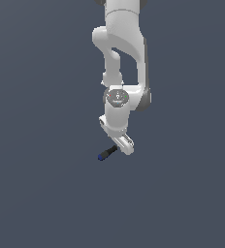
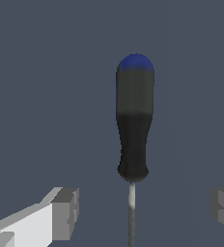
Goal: Pick up the object and move it to a goal position.
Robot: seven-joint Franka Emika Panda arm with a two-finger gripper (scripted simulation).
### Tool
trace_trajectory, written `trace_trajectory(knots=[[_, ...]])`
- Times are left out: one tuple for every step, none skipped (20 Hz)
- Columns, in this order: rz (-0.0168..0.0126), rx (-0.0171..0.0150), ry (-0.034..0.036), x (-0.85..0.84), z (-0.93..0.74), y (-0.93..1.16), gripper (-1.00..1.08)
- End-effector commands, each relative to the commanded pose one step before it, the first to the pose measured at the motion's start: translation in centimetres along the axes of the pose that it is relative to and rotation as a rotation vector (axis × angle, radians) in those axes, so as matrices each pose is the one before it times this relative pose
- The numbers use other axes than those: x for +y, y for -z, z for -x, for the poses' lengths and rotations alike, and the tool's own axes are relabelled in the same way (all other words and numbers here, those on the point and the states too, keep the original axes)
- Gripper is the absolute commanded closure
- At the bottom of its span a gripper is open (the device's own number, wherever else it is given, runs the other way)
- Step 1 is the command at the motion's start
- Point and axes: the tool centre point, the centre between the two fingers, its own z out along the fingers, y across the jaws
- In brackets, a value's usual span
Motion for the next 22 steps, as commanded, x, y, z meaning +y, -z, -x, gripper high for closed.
trace_trajectory(knots=[[-0.00007, 0.00006, -0.00010, -0.002, 0.003, -0.121, -0.92], [0.00000, 0.00000, 0.00000, -0.002, 0.010, -0.167, -0.92], [-0.00004, 0.00005, -0.00069, 0.022, -0.019, -0.230, -0.92], [0.00000, 0.00000, 0.00000, -0.003, 0.019, -0.300, -0.92], [-0.00003, 0.00005, -0.00069, 0.022, -0.009, -0.361, -0.92], [0.00000, 0.00000, 0.00000, -0.003, 0.029, -0.429, -0.92], [-0.00004, 0.00007, -0.00097, 0.032, -0.014, -0.487, -0.92], [-0.00003, 0.00005, -0.00069, 0.021, 0.004, -0.548, -0.92], [-0.00002, 0.00004, -0.00049, 0.012, 0.012, -0.540, -0.92], [-0.00003, 0.00006, -0.00069, 0.017, -0.006, -0.466, -0.92], [0.00000, 0.00000, 0.00000, -0.012, 0.019, -0.398, -0.92], [-0.00004, 0.00007, -0.00048, 0.001, -0.014, -0.323, -0.92], [0.00000, 0.00000, 0.00000, -0.020, 0.000, -0.258, -0.92], [-0.00009, 0.00013, -0.00046, -0.007, -0.030, -0.182, -0.92], [0.00000, 0.00000, 0.00000, -0.024, -0.013, -0.127, -0.92], [0.00000, 0.00000, 0.00000, -0.019, -0.012, -0.071, -0.92], [0.00000, 0.00000, 0.00000, -0.007, -0.005, -0.022, -0.92], [0.00000, 0.00000, 0.00000, 0.000, 0.000, 0.000, 1.08], [0.00000, 0.00000, 0.00000, 0.000, 0.000, 0.000, 1.08], [0.00000, 0.00000, 0.00000, 0.000, 0.000, 0.000, 1.08], [0.00000, 0.00000, 0.00000, 0.000, 0.000, 0.000, 1.08], [0.00000, 0.00000, 0.00000, 0.000, 0.000, 0.000, 1.08]])
